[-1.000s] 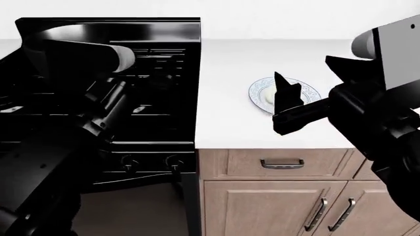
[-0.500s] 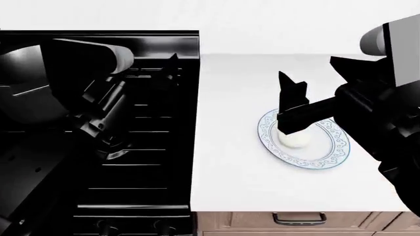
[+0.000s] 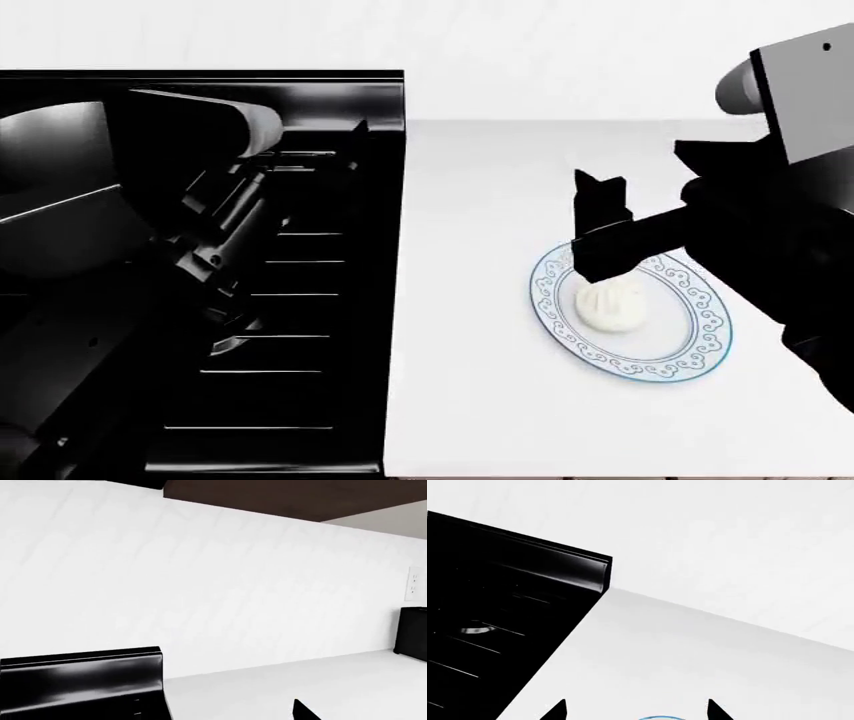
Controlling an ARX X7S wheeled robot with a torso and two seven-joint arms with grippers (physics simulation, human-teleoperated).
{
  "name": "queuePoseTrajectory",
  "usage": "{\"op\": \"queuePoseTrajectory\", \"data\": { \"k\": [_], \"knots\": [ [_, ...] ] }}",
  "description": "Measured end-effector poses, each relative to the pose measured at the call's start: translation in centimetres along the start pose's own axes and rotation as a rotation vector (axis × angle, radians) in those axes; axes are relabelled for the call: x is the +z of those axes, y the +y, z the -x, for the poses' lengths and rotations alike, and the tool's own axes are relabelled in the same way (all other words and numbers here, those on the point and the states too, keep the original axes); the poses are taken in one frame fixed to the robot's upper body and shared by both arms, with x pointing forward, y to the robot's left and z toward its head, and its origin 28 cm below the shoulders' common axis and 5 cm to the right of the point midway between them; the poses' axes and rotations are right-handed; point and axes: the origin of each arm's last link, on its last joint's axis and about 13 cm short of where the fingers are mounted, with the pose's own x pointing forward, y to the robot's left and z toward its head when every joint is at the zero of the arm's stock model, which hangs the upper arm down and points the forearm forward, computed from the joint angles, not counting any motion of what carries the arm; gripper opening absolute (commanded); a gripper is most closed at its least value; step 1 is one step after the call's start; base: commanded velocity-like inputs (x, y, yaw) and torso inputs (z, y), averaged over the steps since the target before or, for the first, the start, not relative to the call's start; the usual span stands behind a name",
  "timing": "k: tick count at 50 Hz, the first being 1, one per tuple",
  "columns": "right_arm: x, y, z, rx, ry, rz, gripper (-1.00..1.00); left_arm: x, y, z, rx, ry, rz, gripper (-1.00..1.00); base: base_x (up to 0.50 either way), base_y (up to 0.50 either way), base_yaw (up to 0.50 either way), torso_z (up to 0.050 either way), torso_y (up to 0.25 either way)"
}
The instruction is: Frozen meat rests on a plate on the counter. Retrieve the meat and place it in a pot on a burner. Then turn the burner on.
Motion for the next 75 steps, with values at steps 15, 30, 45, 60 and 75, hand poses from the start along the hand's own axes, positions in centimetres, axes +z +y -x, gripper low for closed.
{"op": "queuePoseTrajectory", "data": {
  "k": [15, 30, 45, 60, 75],
  "knots": [
    [1.0, -1.5, 1.3, 0.124, 0.130, 0.001, 1.00, -0.5, 0.2, -0.4, -0.004, 0.010, 0.012, 1.00, 0.00, 0.00, 0.00, 0.000, 0.000],
    [0.7, -2.4, 1.0, 0.214, 0.230, 0.036, 1.00, -0.5, 0.4, -0.6, -0.003, 0.001, 0.024, 1.00, 0.00, 0.00, 0.00, 0.000, 0.000],
    [-0.6, -3.2, -0.3, 0.212, 0.300, 0.045, 1.00, -0.6, 0.6, -0.9, 0.001, 0.003, 0.031, 1.00, 0.00, 0.00, 0.00, 0.000, 0.000],
    [-2.1, -4.1, -1.4, 0.140, 0.364, 0.051, 1.00, -0.5, 0.7, -1.1, 0.013, 0.001, 0.030, 1.00, 0.00, 0.00, 0.00, 0.000, 0.000],
    [-3.1, -4.7, -3.2, 0.103, 0.401, 0.054, 1.00, -0.3, 0.9, -1.4, 0.024, -0.025, 0.020, 1.00, 0.00, 0.00, 0.00, 0.000, 0.000]
  ]
}}
